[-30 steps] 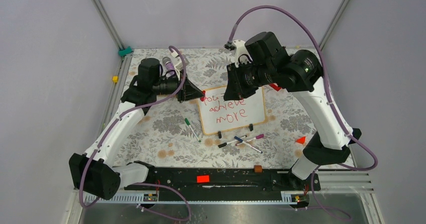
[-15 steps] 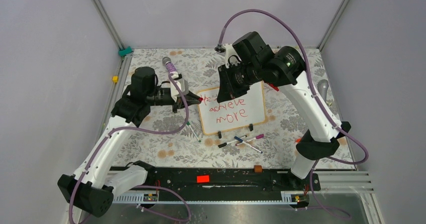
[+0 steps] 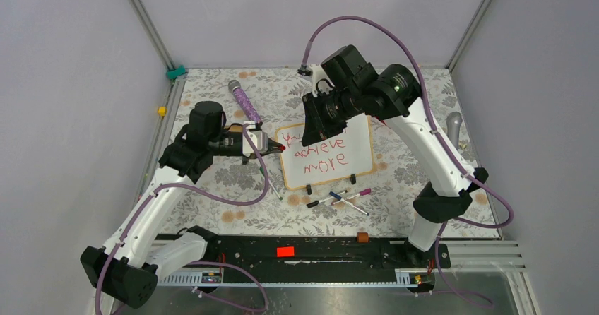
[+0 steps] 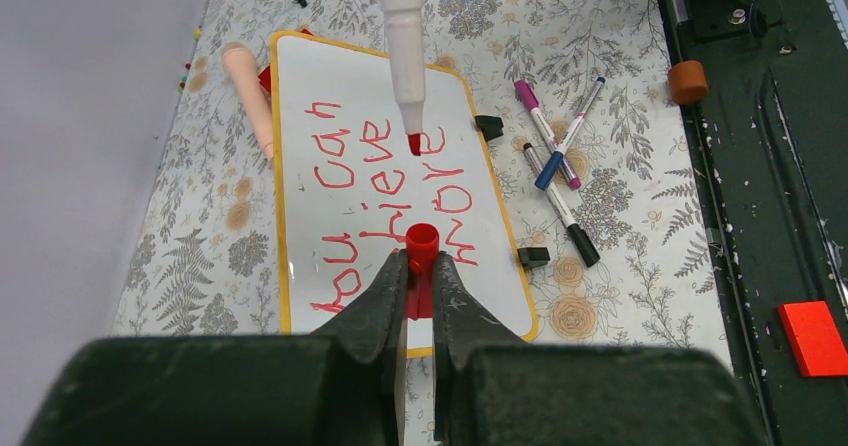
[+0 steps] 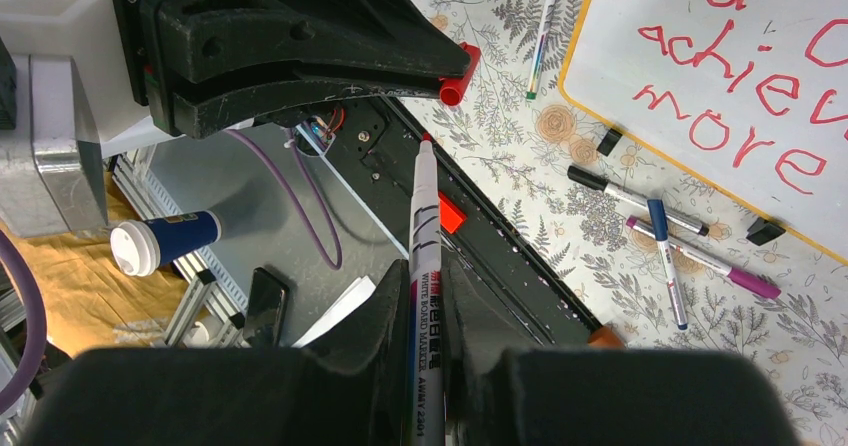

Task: Write a sentence on the whiteboard
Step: Insert the whiteboard marker without the cap into the pen cap.

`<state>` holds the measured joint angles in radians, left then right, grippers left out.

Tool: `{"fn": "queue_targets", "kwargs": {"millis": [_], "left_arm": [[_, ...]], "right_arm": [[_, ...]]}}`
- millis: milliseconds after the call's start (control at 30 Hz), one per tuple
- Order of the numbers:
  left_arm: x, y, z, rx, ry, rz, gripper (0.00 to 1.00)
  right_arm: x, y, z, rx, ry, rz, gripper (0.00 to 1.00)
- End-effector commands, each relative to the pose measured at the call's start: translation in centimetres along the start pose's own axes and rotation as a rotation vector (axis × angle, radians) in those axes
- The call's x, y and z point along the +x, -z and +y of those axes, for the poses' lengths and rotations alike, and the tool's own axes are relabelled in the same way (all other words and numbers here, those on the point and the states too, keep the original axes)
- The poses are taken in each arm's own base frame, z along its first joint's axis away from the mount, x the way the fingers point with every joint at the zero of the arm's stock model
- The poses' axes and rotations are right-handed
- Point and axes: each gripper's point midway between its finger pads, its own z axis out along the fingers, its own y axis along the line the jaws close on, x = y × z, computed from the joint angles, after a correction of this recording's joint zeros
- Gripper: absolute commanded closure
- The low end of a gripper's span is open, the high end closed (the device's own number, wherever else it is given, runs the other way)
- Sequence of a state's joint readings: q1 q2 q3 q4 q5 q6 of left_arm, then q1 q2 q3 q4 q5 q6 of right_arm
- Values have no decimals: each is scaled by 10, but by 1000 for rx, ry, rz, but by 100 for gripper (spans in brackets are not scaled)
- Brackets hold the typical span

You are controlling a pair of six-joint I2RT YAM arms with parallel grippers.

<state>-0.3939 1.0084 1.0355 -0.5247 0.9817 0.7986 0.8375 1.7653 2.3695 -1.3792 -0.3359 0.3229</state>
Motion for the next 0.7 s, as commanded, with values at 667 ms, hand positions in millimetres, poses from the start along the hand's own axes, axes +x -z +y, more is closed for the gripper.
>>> {"fn": "queue_targets", "kwargs": {"millis": [667], "left_arm": [[-14, 0, -3, 14, -80, -41, 100]], "right_arm": [[-3, -22, -8, -2, -16, 24, 100]]}}
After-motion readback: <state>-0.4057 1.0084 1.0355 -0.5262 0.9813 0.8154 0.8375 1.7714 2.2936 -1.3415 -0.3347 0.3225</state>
